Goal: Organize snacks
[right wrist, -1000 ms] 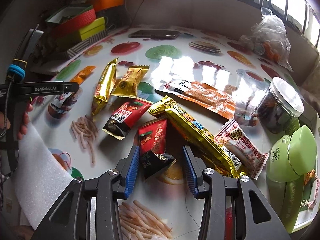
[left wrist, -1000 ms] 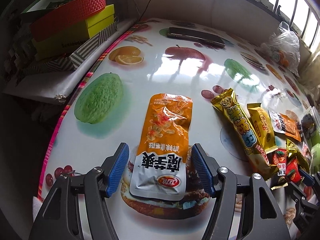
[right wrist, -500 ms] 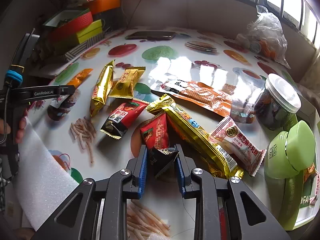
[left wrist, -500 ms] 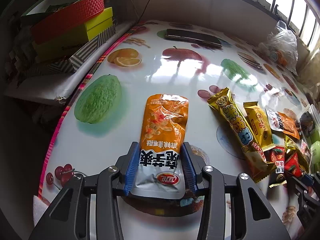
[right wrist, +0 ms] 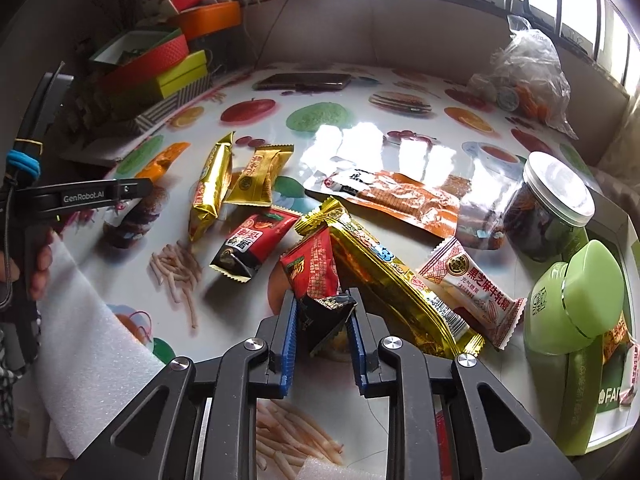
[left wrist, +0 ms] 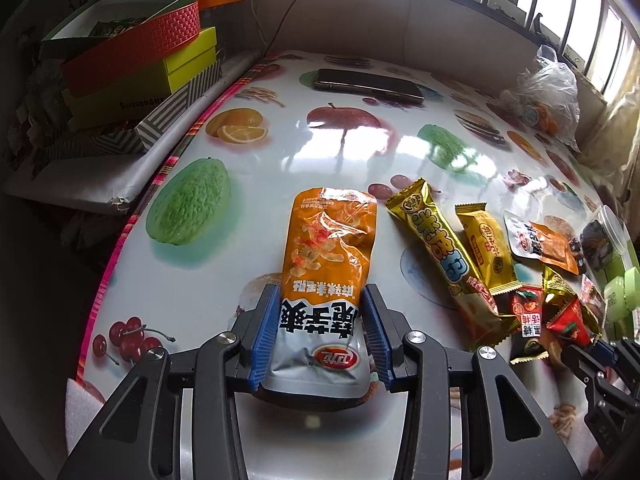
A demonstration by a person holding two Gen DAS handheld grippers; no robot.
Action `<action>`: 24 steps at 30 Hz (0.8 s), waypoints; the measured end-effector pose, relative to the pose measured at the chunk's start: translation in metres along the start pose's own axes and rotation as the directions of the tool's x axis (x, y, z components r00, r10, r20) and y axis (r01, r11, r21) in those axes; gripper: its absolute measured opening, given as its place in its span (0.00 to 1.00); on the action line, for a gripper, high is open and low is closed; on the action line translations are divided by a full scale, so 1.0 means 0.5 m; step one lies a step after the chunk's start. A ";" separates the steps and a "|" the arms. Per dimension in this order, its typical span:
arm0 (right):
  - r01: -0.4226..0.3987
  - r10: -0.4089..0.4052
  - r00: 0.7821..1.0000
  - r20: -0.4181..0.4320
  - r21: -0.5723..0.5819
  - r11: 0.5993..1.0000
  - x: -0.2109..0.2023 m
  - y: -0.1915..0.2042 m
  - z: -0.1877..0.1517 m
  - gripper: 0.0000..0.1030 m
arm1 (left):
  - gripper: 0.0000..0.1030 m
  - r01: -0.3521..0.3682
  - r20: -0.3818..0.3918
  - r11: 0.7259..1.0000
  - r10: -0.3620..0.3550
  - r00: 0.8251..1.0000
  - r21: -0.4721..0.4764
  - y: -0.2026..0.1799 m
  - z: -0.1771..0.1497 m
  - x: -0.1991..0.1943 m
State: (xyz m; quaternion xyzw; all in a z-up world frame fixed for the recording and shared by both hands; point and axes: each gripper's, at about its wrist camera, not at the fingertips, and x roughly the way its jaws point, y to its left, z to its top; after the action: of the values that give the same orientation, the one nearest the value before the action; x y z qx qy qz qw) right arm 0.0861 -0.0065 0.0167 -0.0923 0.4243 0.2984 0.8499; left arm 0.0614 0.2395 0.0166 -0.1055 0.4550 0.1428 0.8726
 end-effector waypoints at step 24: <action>0.003 -0.013 0.992 0.125 0.076 0.997 -0.112 -0.052 0.015 0.21 | 0.42 0.129 0.084 0.983 -0.141 0.987 0.131 -0.151 0.017 -0.114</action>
State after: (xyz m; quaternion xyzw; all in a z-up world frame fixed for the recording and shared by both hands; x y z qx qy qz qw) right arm 0.0805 -0.0483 0.0623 -0.0428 0.3810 0.2839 0.8789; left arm 0.0629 0.1628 0.0723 -0.0745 0.4140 0.0593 0.9053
